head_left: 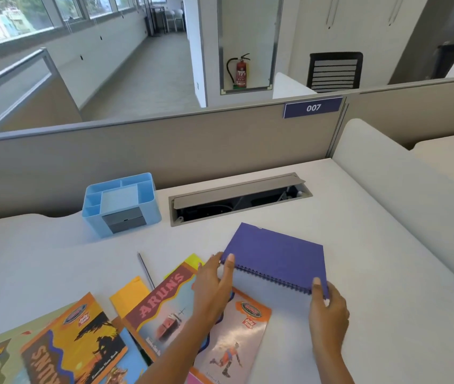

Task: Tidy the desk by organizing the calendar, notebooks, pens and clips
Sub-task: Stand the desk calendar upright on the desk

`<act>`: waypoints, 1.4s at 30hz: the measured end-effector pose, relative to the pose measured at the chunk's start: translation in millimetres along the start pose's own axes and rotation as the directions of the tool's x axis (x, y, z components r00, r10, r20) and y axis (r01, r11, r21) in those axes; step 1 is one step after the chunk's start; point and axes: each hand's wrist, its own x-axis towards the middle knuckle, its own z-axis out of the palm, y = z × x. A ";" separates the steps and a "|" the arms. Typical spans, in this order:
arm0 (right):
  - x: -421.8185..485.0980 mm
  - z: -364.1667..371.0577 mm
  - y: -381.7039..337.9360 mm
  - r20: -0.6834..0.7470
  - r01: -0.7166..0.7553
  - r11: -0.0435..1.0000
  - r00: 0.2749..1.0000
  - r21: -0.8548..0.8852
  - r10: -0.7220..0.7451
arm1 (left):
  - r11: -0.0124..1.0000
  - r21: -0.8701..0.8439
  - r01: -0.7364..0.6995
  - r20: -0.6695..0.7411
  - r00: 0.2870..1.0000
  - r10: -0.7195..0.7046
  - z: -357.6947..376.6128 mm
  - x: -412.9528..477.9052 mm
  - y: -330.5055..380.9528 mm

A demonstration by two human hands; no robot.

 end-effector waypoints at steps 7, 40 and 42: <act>25.9 -12.7 -55.5 0.035 0.007 0.972 0.999 0.237 -0.016 | 0.970 -0.242 -0.016 -0.026 1.000 0.010 2.7 33.8 47.9; 156.6 21.0 -92.2 0.079 0.238 0.954 0.964 0.181 -0.255 | 0.934 -0.285 -0.214 -0.036 0.976 0.212 62.6 150.6 86.0; 155.0 22.0 -86.3 0.103 0.254 0.952 0.956 0.171 -0.273 | 0.942 -0.279 -0.187 -0.020 0.982 0.189 62.0 149.0 76.7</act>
